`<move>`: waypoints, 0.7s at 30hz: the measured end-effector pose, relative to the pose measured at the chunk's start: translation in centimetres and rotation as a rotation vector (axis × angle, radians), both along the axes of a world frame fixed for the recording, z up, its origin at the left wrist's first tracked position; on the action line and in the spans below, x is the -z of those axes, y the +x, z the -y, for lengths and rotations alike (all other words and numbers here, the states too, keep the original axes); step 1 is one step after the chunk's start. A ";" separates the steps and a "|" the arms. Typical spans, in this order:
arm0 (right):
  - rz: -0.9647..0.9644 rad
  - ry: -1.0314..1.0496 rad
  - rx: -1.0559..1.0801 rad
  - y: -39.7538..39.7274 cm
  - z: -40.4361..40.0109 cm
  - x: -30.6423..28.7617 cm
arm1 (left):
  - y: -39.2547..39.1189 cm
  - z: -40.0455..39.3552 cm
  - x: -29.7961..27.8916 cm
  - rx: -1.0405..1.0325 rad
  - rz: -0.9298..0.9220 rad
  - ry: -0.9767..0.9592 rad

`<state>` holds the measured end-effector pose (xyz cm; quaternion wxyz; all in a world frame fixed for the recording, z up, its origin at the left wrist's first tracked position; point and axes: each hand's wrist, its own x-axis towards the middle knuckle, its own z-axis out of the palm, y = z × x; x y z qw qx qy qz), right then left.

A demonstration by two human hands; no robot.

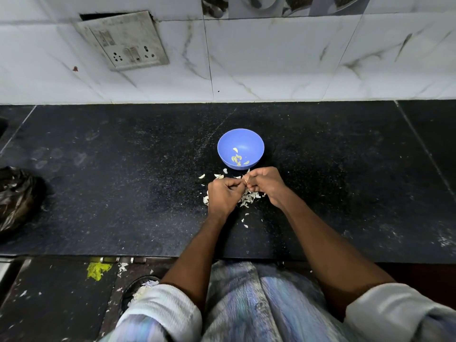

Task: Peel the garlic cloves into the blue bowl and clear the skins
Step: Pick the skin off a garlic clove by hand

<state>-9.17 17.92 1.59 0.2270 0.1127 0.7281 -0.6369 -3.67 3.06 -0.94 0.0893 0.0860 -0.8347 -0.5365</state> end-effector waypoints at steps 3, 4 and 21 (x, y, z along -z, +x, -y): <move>-0.004 0.011 0.012 -0.1 0.0 -0.1 | 0.0 -0.2 -0.2 -0.006 -0.004 0.025; -0.002 0.014 0.019 -0.1 0.0 0.0 | 0.0 -0.4 -0.2 -0.008 -0.007 0.028; 0.045 -0.065 0.027 0.4 -0.1 0.3 | 0.1 -0.6 0.1 -0.038 0.002 -0.011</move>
